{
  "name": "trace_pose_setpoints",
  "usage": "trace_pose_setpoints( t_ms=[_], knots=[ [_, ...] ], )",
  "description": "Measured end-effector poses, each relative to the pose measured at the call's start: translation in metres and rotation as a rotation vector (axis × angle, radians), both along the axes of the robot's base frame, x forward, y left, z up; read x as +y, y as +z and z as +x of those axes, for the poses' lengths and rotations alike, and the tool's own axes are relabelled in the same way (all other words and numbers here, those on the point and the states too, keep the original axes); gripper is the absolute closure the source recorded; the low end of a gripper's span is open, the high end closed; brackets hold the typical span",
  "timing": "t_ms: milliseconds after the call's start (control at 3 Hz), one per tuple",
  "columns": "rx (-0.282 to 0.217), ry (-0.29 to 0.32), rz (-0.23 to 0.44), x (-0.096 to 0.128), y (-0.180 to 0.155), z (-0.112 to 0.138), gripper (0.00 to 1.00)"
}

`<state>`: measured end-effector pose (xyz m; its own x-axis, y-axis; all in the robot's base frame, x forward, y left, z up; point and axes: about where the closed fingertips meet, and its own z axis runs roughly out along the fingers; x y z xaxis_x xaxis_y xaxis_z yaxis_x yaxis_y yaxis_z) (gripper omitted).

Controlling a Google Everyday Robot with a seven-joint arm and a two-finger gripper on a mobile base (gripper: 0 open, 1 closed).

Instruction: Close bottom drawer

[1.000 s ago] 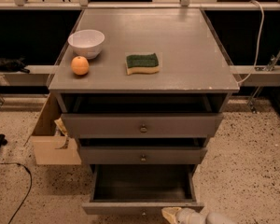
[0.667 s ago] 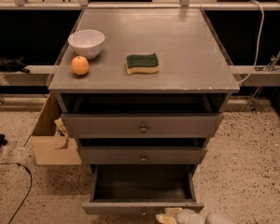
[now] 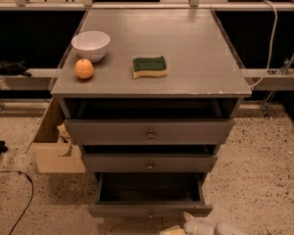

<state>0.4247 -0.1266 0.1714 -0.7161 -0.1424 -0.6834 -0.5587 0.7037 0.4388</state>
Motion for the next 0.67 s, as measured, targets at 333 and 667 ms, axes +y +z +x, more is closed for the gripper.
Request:
trace_pose_setpoints(
  t_ms=[333, 667],
  knots=[
    [0.024, 0.01, -0.003, 0.007, -0.007, 0.007, 0.17],
    [0.027, 0.024, -0.022, 0.014, -0.011, 0.02, 0.09]
  ],
)
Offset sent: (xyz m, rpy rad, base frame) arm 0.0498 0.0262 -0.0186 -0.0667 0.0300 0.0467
